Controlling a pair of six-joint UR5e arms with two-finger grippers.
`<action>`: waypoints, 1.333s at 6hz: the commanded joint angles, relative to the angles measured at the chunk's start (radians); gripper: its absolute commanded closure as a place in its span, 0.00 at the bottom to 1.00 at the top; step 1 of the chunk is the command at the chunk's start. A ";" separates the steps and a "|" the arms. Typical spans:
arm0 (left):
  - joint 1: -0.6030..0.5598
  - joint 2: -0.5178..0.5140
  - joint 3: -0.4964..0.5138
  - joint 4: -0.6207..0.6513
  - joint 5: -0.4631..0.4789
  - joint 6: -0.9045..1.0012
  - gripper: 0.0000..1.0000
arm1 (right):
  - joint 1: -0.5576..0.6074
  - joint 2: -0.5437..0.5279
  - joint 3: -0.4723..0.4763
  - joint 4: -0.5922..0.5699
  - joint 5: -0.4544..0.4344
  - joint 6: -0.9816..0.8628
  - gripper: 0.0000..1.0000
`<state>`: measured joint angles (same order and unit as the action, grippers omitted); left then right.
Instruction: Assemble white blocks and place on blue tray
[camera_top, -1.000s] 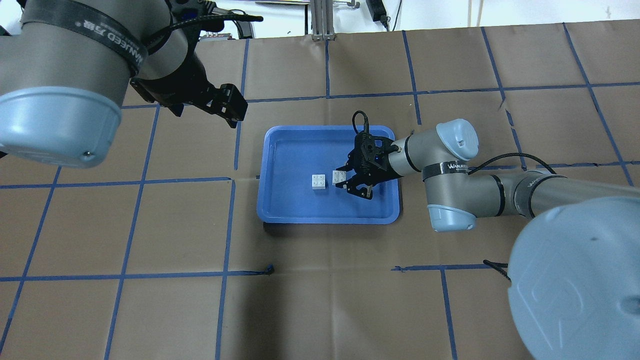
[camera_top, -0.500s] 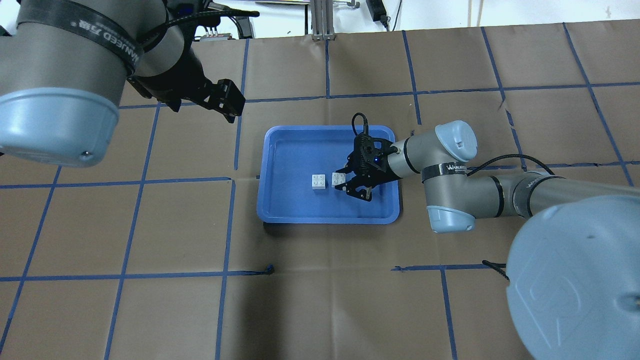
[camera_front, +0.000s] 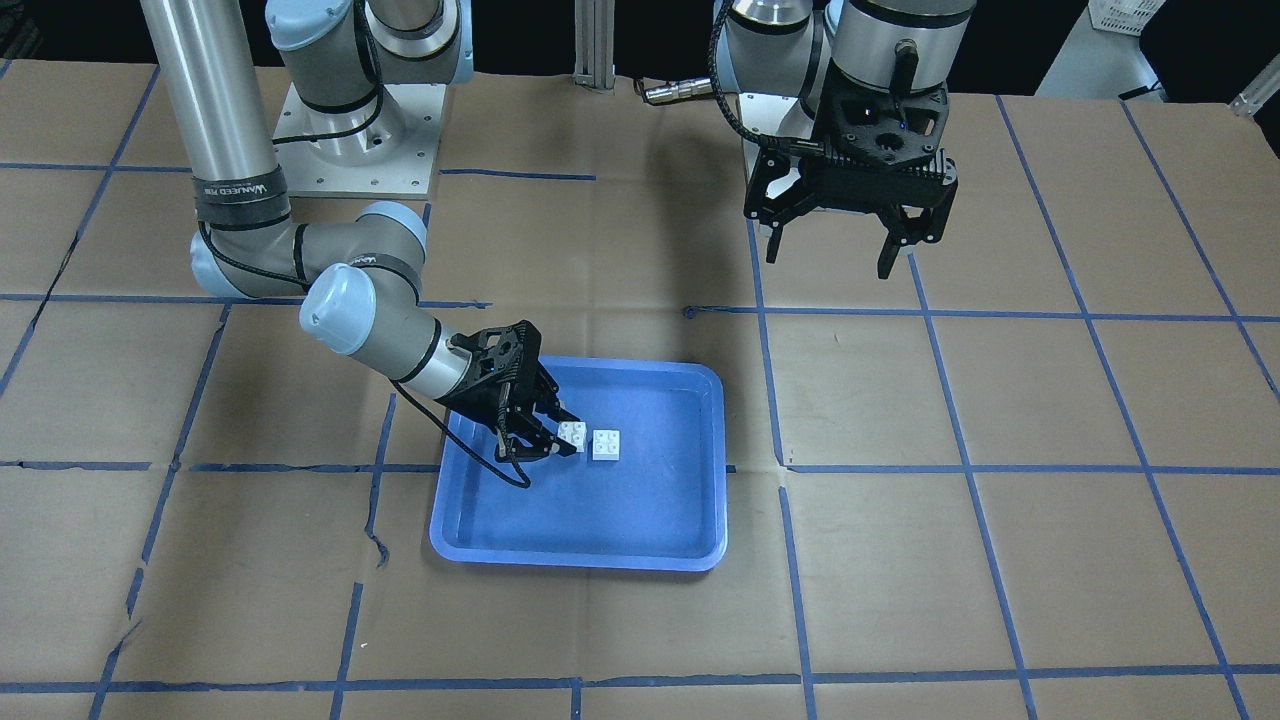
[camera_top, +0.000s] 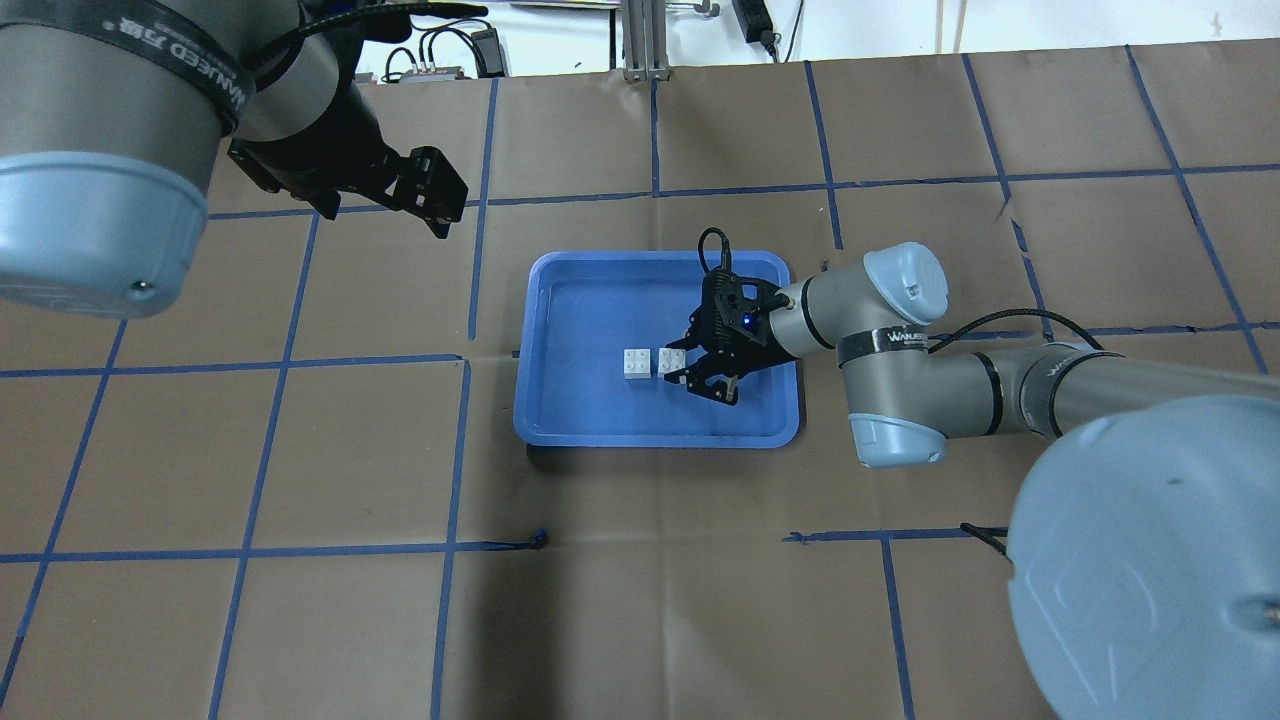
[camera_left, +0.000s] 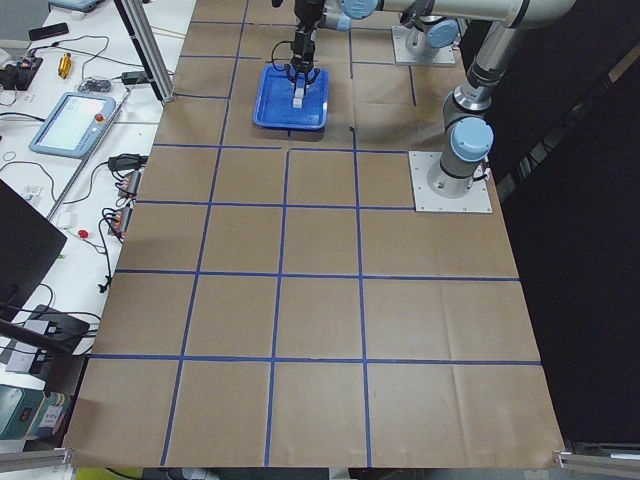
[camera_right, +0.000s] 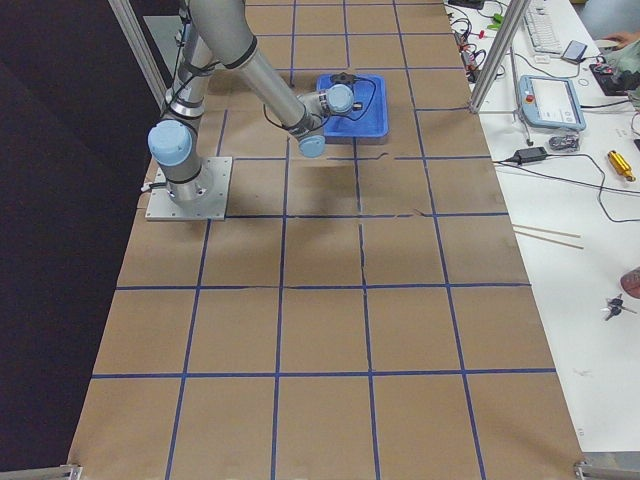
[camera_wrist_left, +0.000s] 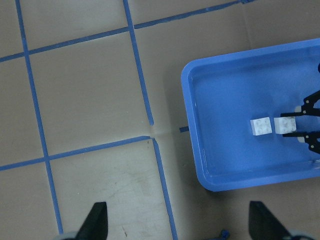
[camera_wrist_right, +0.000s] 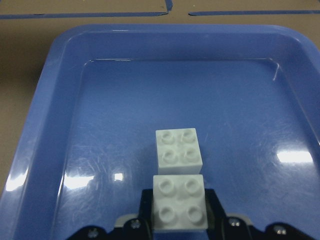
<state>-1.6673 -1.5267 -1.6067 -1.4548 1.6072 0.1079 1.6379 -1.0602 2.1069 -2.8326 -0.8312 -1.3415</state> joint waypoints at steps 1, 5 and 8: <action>0.003 0.005 0.039 -0.092 -0.006 -0.046 0.00 | 0.014 0.008 -0.001 -0.004 0.001 0.004 0.87; 0.051 0.006 0.048 -0.162 -0.033 -0.088 0.00 | 0.017 0.011 -0.010 -0.005 -0.003 0.004 0.87; 0.052 0.006 0.054 -0.177 -0.032 -0.086 0.00 | 0.016 0.014 -0.021 -0.005 -0.017 0.004 0.87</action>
<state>-1.6145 -1.5202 -1.5530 -1.6319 1.5718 0.0213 1.6538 -1.0469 2.0892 -2.8378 -0.8420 -1.3376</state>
